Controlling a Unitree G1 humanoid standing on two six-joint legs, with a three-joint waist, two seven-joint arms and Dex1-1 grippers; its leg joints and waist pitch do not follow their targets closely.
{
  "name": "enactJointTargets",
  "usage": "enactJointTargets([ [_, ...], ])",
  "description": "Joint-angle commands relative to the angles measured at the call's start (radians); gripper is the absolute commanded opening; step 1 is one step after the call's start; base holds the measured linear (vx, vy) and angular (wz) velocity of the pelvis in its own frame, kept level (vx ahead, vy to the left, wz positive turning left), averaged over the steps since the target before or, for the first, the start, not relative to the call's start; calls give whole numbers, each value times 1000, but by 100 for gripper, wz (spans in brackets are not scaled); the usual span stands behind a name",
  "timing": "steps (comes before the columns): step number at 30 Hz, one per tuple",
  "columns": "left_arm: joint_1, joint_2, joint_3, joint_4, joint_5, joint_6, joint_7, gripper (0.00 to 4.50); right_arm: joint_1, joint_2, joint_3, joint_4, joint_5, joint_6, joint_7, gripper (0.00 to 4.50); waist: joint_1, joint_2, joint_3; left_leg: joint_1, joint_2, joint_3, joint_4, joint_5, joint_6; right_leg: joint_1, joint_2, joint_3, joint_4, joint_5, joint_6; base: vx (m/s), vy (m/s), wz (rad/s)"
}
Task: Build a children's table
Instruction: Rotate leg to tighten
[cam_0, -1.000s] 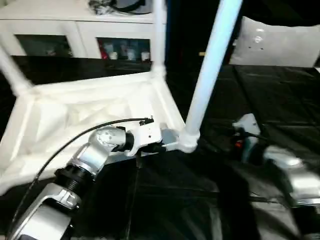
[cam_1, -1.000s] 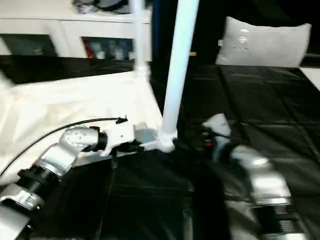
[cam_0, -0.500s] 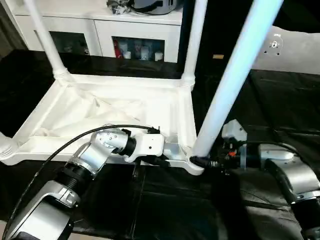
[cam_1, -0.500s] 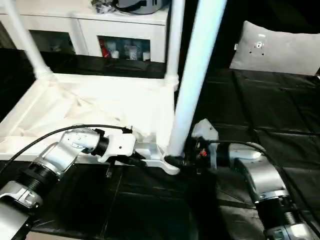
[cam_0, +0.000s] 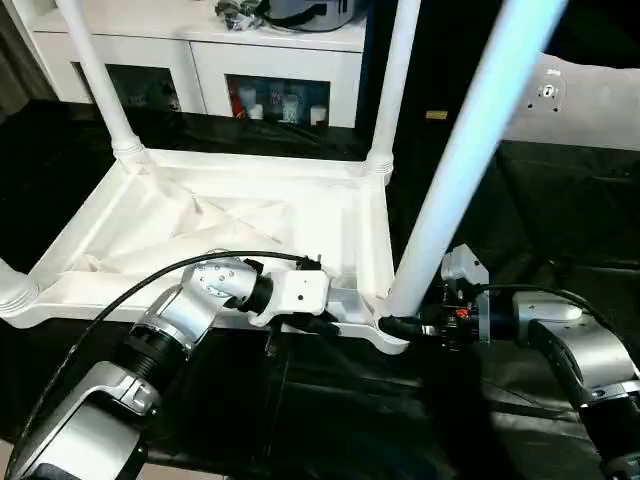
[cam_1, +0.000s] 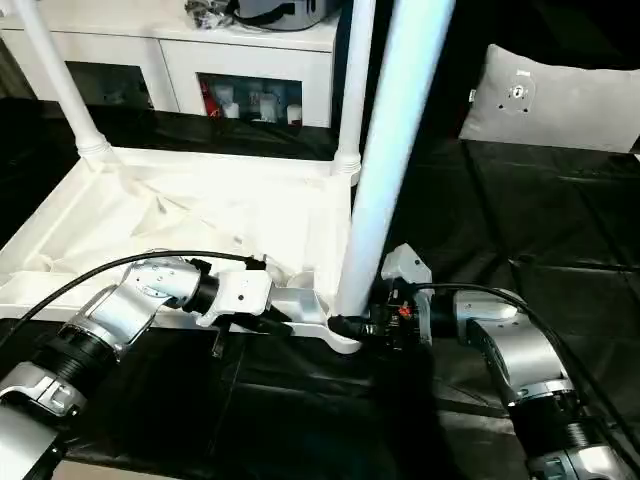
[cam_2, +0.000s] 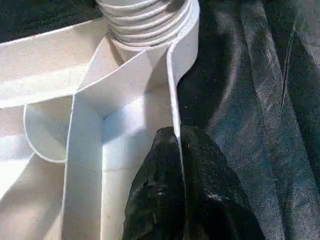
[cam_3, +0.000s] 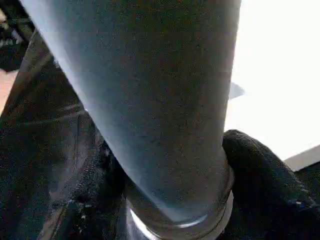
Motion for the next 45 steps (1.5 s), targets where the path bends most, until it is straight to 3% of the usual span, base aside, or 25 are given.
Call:
enactJointTargets([
  [1, 30, -22, -29, -4, 23, 70, 20, 0, 11, 30, -3, -18, 31, 43, -33, 265, -5, -2, -58, 10, 78, -23, -70, -185, 38, 41, -100, 54, -65, -211, -235, 0, 0, 0],
  [4, 45, -74, 26, -40, -13, 195, 112, 0, 7, 97, -13, -12, -13, 101, -199, 260, -15, -2, -51, 13, 75, -26, -76, -236, 11, 37, -101, 55, -75, -322, -213, 0, 0, 0],
  [6, 48, -108, 52, -55, -27, 266, 169, 0, -5, 143, -35, 6, -22, 121, -287, 259, -27, -1, -47, 21, 69, -32, -77, -303, -15, 29, -103, 53, -90, -472, -172, 0, 0, 0],
  [9, 49, -181, 81, -71, -17, 360, 291, 0, -41, 236, -85, 65, -44, 163, -475, 259, -46, -3, -46, 12, 66, -40, -82, -322, -22, 31, -101, 47, -97, -538, -129, 0, 0, 0],
  [11, 47, -224, 95, -76, -13, 399, 347, 0, -60, 268, -100, 96, -63, 170, -552, 259, -61, -5, -48, 15, 63, -40, -77, -332, -24, 25, -101, 46, -100, -546, -126, 0, 0, 0],
  [15, 12, -331, 127, -52, 10, 452, 501, 0, -110, 326, -107, 174, -110, 147, -689, 259, -80, -5, -49, 11, 59, -37, -72, -319, -4, 24, -98, 46, -106, -516, -131, 0, 0, 0],
  [18, 7, -328, 122, -57, 19, 458, 504, 0, -114, 332, -100, 183, -130, 130, -695, 259, -78, -6, -52, 4, 58, -34, -74, -284, 21, 28, -97, 49, -105, -471, -129, 0, 0, 0],
  [21, 1, -301, 118, -51, 35, 445, 501, 0, -111, 344, -124, 178, -113, 124, -699, 329, -75, -4, -54, 2, 61, -31, -74, -249, 32, 31, -95, 51, -97, -393, -152, 0, 0, 0],
  [26, 6, -272, 120, -50, 47, 429, 493, 0, -101, 338, -142, 152, -92, 88, -671, 370, -72, 0, -58, 4, 64, -27, -73, -221, 32, 34, -94, 53, -86, -292, -193, 0, 0, 0],
  [28, 5, -259, 117, -43, 49, 415, 490, 0, -87, 324, -139, 132, -84, 66, -642, 383, -70, -1, -57, 2, 65, -27, -73, -216, 38, 36, -94, 53, -85, -282, -194, 0, 0, 0],
  [34, -2, -196, 98, -5, 46, 324, 414, 0, -14, 231, -150, 56, -57, 11, -497, 429, -58, -3, -57, -2, 65, -27, -71, -201, 56, 40, -96, 52, -87, -286, -177, 0, 0, 0],
  [35, -3, -188, 95, -1, 45, 313, 400, 0, -6, 215, -150, 48, -57, 6, -479, 441, -55, 1, -59, -1, 66, -27, -72, -200, 56, 40, -96, 51, -86, -283, -177, 0, 0, 0],
  [37, -5, -163, 85, 9, 41, 277, 352, 0, 12, 166, -151, 32, -55, -13, -423, 441, -55, 2, -58, 0, 67, -27, -72, -200, 54, 38, -94, 50, -84, -270, -184, 0, 0, 0],
  [38, -5, -154, 82, 11, 39, 267, 333, 0, 16, 150, -152, 27, -53, -18, -403, 441, -53, 8, -58, 0, 66, -28, -72, -208, 53, 39, -94, 50, -85, -274, -186, 0, 0, 0],
  [45, -13, -75, 26, 37, 48, 135, 189, 0, 22, 20, -144, 12, -35, -50, -217, 441, -44, 2, -61, -2, 68, -25, -66, -171, 74, 44, -95, 49, -75, -200, -218, 0, 0, 0],
])
